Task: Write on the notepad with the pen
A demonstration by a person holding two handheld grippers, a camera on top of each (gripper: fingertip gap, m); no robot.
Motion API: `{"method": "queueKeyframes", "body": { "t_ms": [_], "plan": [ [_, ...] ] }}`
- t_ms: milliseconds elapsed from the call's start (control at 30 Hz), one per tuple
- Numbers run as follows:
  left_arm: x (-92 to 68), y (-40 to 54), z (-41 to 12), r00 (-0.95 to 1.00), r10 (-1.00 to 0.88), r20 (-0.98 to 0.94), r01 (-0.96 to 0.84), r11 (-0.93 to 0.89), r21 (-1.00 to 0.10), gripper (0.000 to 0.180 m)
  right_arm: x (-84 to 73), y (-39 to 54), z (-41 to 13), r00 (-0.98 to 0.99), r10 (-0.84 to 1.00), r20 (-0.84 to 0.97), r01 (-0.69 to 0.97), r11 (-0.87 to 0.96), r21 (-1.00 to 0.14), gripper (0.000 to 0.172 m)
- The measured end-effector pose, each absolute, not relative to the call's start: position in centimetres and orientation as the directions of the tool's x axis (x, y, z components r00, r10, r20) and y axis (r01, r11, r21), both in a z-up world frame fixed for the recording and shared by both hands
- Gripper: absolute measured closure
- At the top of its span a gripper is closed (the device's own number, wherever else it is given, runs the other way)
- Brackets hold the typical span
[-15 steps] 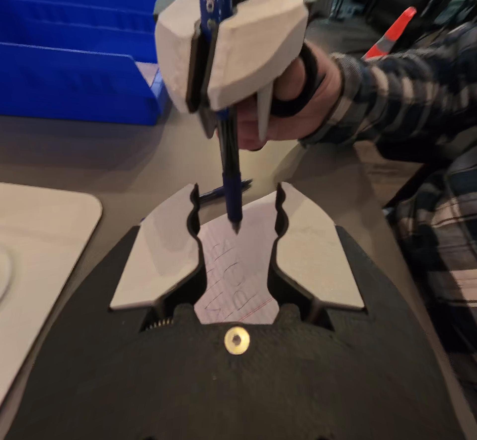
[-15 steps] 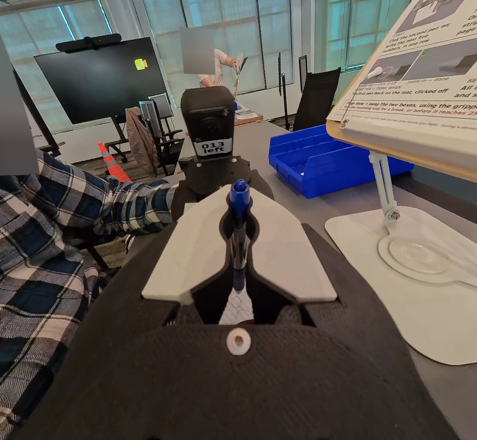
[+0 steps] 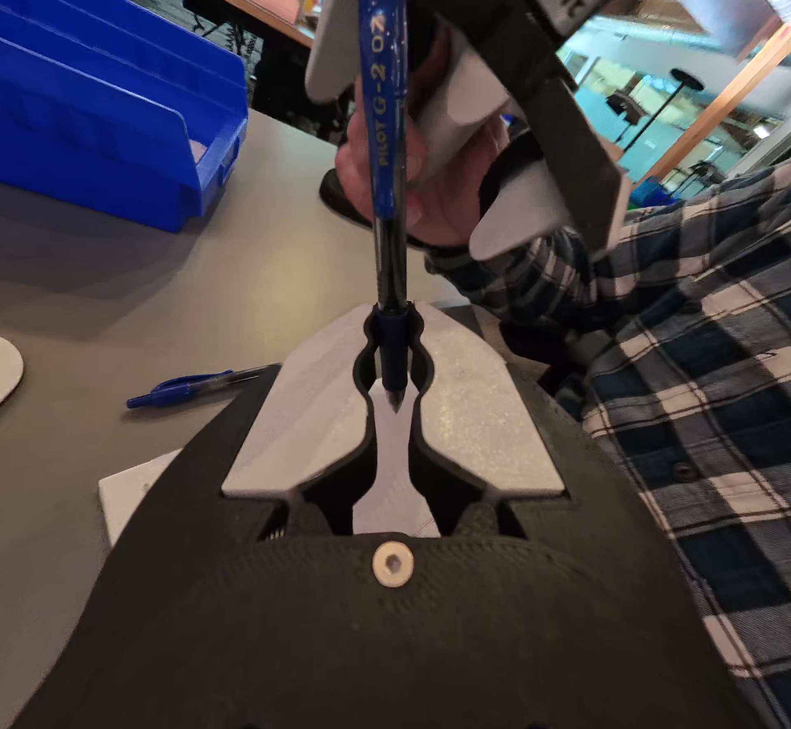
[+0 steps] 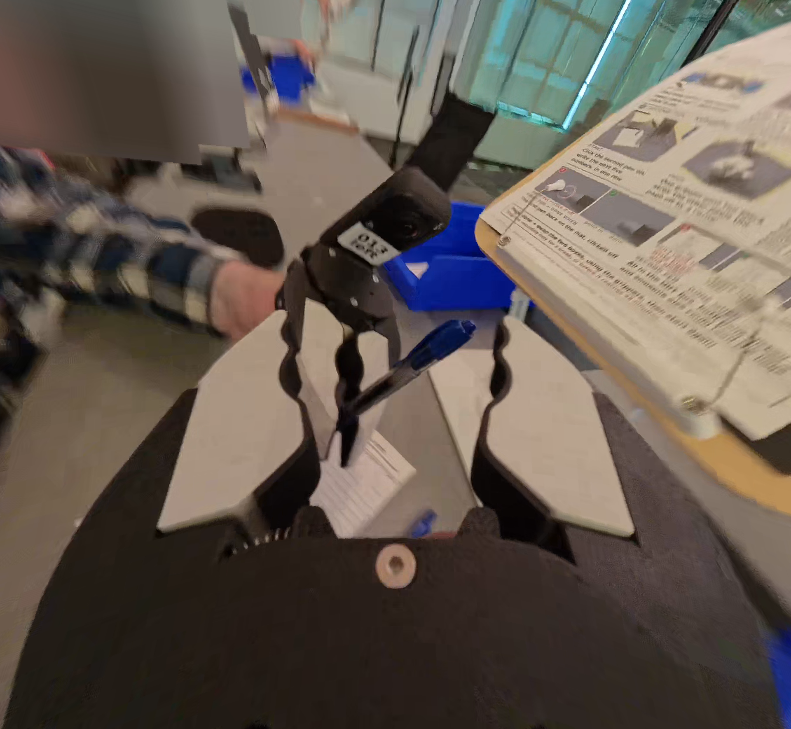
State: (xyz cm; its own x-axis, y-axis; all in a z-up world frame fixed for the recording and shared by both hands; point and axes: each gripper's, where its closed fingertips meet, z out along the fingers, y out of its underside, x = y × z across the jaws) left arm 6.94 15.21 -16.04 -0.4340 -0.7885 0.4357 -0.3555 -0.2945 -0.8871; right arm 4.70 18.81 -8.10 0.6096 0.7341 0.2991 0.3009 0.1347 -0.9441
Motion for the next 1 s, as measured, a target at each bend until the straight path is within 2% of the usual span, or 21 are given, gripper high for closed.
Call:
{"method": "queueKeyframes", "body": {
  "t_ms": [33,133,267,400,567,767,833,933,967,1000],
  "plan": [
    [6.9,15.0,-16.0,-0.45,-0.77,0.452,-0.36,-0.307,-0.881,0.169,4.5,18.8,-8.4,0.583,0.71,0.395,0.408,0.164,-0.898,0.074],
    [6.9,14.9,-15.9,-0.461,-0.751,0.473,-0.361,-0.328,-0.873,0.169,4.1,18.7,-9.3,0.486,0.687,0.541,0.599,0.189,-0.778,0.068],
    [6.9,14.8,-16.2,-0.463,-0.75,0.472,-0.373,-0.318,-0.872,0.169,4.0,18.9,-10.8,0.406,0.699,0.589,0.701,0.175,-0.691,0.076],
    [6.9,14.8,-16.3,-0.463,-0.752,0.469,-0.371,-0.316,-0.873,0.169,4.4,19.3,-10.6,0.4,0.666,0.63,0.739,0.173,-0.652,0.083],
    [7.0,14.9,-16.3,-0.463,-0.75,0.472,-0.373,-0.318,-0.871,0.169,5.4,19.8,-10.7,0.395,0.629,0.669,0.787,0.143,-0.6,0.083],
    [7.1,14.7,-16.6,-0.455,-0.761,0.462,-0.387,-0.298,-0.873,0.169,5.9,19.6,-11.5,0.35,0.651,0.674,0.829,0.12,-0.547,0.089],
    [7.2,14.7,-17.2,-0.432,-0.788,0.439,-0.406,-0.265,-0.875,0.169,6.3,19.5,-12.1,0.334,0.667,0.666,0.848,0.095,-0.521,0.097],
    [7.5,14.3,-18.2,-0.421,-0.812,0.403,-0.433,-0.21,-0.876,0.169,5.7,19.0,-12.2,0.323,0.695,0.643,0.831,0.117,-0.543,0.097],
    [7.7,14.5,-18.0,-0.409,-0.82,0.4,-0.419,-0.22,-0.881,0.169,5.9,19.2,-11.4,0.363,0.682,0.635,0.808,0.109,-0.579,0.101],
    [7.8,14.9,-17.6,-0.401,-0.827,0.394,-0.4,-0.229,-0.887,0.169,6.2,19.4,-10.2,0.431,0.666,0.608,0.756,0.101,-0.647,0.095]
  ]
}}
